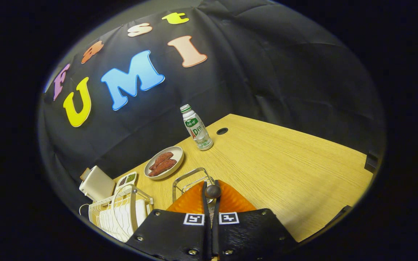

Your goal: Take the plate from the dish rack, then take the spoon from the basket and place it into the plate.

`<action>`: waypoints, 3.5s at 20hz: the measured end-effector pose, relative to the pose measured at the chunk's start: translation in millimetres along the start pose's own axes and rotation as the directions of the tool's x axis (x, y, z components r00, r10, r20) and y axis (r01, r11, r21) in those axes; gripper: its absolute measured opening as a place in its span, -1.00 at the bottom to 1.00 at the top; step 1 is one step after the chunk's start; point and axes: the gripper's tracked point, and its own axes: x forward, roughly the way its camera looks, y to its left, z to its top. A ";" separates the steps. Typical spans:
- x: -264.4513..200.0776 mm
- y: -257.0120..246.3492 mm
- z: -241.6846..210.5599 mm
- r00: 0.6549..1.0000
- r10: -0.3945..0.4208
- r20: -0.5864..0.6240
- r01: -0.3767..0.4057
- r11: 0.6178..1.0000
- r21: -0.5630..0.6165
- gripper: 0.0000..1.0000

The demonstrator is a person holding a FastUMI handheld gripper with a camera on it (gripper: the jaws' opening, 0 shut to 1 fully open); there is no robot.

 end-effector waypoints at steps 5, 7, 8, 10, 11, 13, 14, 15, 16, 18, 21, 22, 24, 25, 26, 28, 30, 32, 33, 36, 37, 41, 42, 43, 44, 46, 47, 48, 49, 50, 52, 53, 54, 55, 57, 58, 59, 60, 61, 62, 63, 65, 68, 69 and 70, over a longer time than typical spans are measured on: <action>0.7 -3.3 -1.0 1.000 0.010 -0.004 -0.010 1.000 0.022 -0.99; -0.3 -6.2 -1.8 1.000 0.015 -0.007 -0.015 0.999 0.033 -0.99; -1.7 -6.9 -2.6 1.000 0.017 -0.011 -0.016 0.999 0.034 -0.99; -2.3 -6.2 -3.2 1.000 0.017 -0.014 -0.016 0.999 0.037 -0.92; -1.7 -6.2 -3.6 1.000 0.017 -0.016 -0.016 0.999 0.036 -0.92; -2.4 -10.3 -6.6 1.000 0.002 -0.029 -0.001 0.999 0.034 -0.86; -5.0 -10.1 -7.3 0.999 0.009 -0.031 -0.008 0.999 0.036 -0.73; -5.9 -10.2 -7.8 0.999 0.010 -0.035 -0.009 0.999 0.033 -0.71; -6.8 -9.6 -9.4 0.999 0.012 -0.033 -0.012 1.000 0.020 -0.70; -12.4 -7.0 -6.3 1.000 0.019 -0.025 -0.019 1.000 -0.004 -0.70; -18.1 -2.0 -0.6 0.999 0.043 -0.008 -0.043 0.999 -0.030 -0.70; -21.4 4.4 0.5 0.998 0.064 -0.006 -0.064 0.997 -0.040 -0.70; -21.1 9.0 0.6 0.997 0.071 -0.011 -0.071 0.994 -0.080 -0.81; -21.4 12.1 1.0 0.997 0.073 -0.015 -0.074 0.992 -0.100 -0.81; -22.3 18.4 2.4 0.996 0.089 -0.011 -0.090 0.989 -0.119 -0.81; -21.8 27.0 4.3 0.995 0.098 -0.011 -0.098 0.983 -0.153 -0.99; -21.2 34.2 9.4 0.995 0.097 -0.002 -0.096 0.978 -0.186 -0.99; -25.3 40.6 18.6 0.995 0.101 0.011 -0.096 0.971 -0.218 -0.99; -28.8 44.5 25.3 0.994 0.106 0.023 -0.098 0.967 -0.233 -0.99; -48.7 59.8 49.2 0.990 0.123 0.074 -0.097 0.953 -0.286 -0.99; -56.2 66.2 56.2 0.988 0.130 0.088 -0.098 0.948 -0.303 -0.99; -85.1 106.6 67.0 0.977 0.189 0.100 -0.136 0.910 -0.392 -0.99; -92.3 118.3 64.3 0.974 0.207 0.090 -0.151 0.896 -0.418 -0.99; -100.8 133.4 59.9 0.969 0.234 0.076 -0.177 0.877 -0.446 -0.99; -110.3 152.3 51.7 0.962 0.268 0.056 -0.211 0.856 -0.472 -0.99; -128.8 187.3 28.1 0.942 0.337 0.000 -0.290 0.810 -0.510 -1.00; -139.4 202.0 14.6 0.931 0.364 -0.031 -0.326 0.788 -0.522 -1.00; -151.0 220.1 -3.3 0.915 0.397 -0.069 -0.370 0.760 -0.534 -0.99; -161.9 233.9 -17.5 0.901 0.422 -0.098 -0.404 0.738 -0.540 -0.99; -176.2 248.2 -34.9 0.884 0.450 -0.129 -0.443 0.713 -0.543 -0.99; -202.3 276.7 -66.4 0.847 0.498 -0.185 -0.510 0.667 -0.542 -0.99; -211.7 287.0 -77.3 0.836 0.509 -0.204 -0.530 0.651 -0.544 -0.99; -223.5 296.8 -90.9 0.823 0.520 -0.228 -0.550 0.633 -0.544 -0.99; -233.0 304.0 -101.5 0.813 0.527 -0.247 -0.567 0.620 -0.543 -0.99; -251.4 318.4 -125.1 0.789 0.542 -0.288 -0.602 0.594 -0.533 -0.99; -257.3 322.2 -136.0 0.781 0.544 -0.307 -0.615 0.584 -0.530 -0.99; -262.6 323.8 -144.8 0.776 0.540 -0.325 -0.623 0.575 -0.531 -0.99; -267.2 325.5 -155.8 0.771 0.534 -0.345 -0.630 0.564 -0.534 -0.99; -270.7 325.7 -163.8 0.768 0.528 -0.363 -0.635 0.557 -0.535 -0.99; -273.0 325.6 -173.9 0.765 0.520 -0.380 -0.641 0.550 -0.536 -0.99; -273.6 325.5 -182.7 0.763 0.511 -0.396 -0.644 0.545 -0.536 -0.99; -270.1 323.9 -197.3 0.763 0.491 -0.420 -0.645 0.545 -0.535 -0.99; -264.9 318.3 -217.9 0.774 0.450 -0.445 -0.633 0.556 -0.538 -0.99; -262.9 318.2 -223.0 0.774 0.441 -0.455 -0.633 0.558 -0.536 -0.99; -260.7 317.3 -229.4 0.773 0.432 -0.465 -0.634 0.560 -0.534 -0.99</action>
